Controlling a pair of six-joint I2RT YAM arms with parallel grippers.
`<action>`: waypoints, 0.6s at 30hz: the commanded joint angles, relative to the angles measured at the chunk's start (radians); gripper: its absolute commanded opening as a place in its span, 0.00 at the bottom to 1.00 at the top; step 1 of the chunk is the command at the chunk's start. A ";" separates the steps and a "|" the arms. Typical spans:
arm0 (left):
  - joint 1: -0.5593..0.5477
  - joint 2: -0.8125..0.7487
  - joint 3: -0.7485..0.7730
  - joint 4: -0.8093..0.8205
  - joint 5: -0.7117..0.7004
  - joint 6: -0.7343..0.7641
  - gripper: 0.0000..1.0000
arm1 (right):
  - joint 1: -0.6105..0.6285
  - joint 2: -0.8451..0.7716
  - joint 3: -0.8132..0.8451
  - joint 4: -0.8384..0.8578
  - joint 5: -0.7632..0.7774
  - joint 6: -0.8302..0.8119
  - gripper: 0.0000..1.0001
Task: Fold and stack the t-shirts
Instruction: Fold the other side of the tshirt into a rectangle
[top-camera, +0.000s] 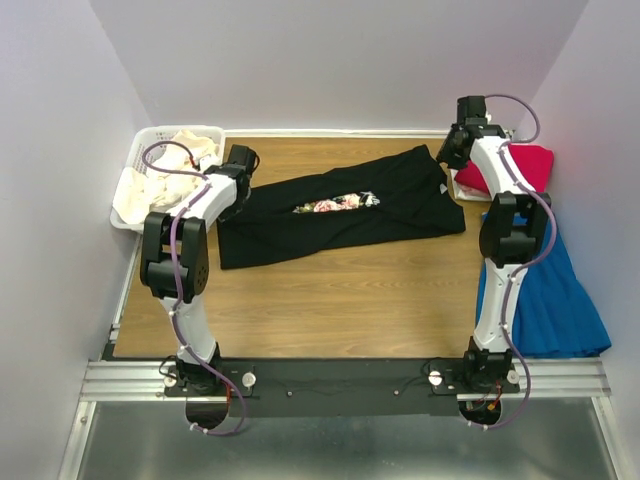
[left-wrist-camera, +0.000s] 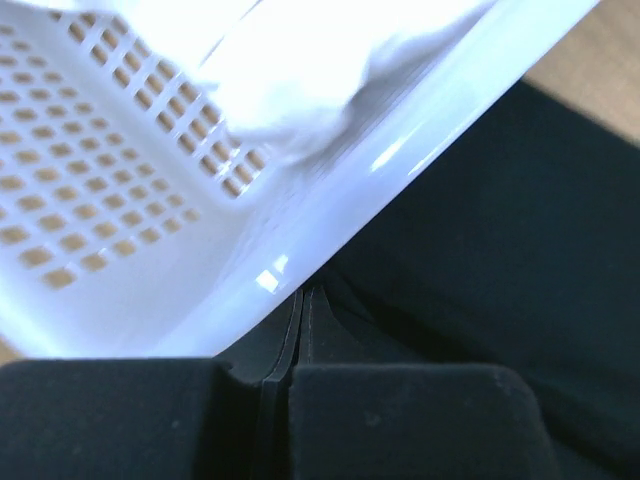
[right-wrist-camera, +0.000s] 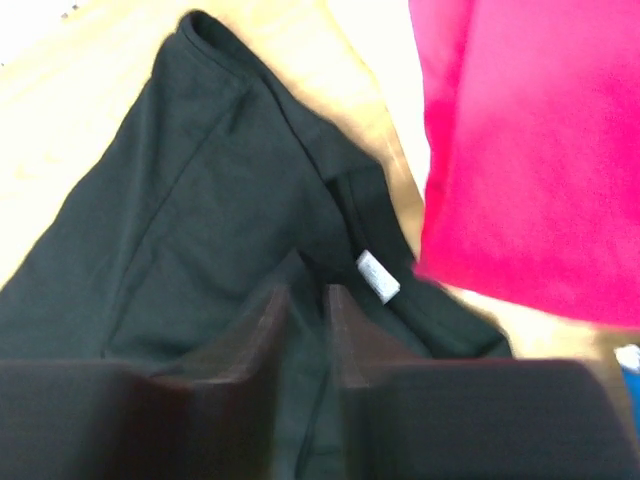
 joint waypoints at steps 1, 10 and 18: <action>0.031 0.060 0.121 0.036 -0.049 0.013 0.08 | -0.007 0.104 0.148 0.022 -0.053 -0.061 0.47; 0.031 0.124 0.285 0.065 -0.053 0.065 0.33 | -0.007 0.086 0.210 0.023 -0.110 -0.071 0.56; 0.032 0.032 0.114 0.113 -0.002 0.101 0.39 | -0.007 -0.115 -0.095 0.031 -0.177 -0.063 0.56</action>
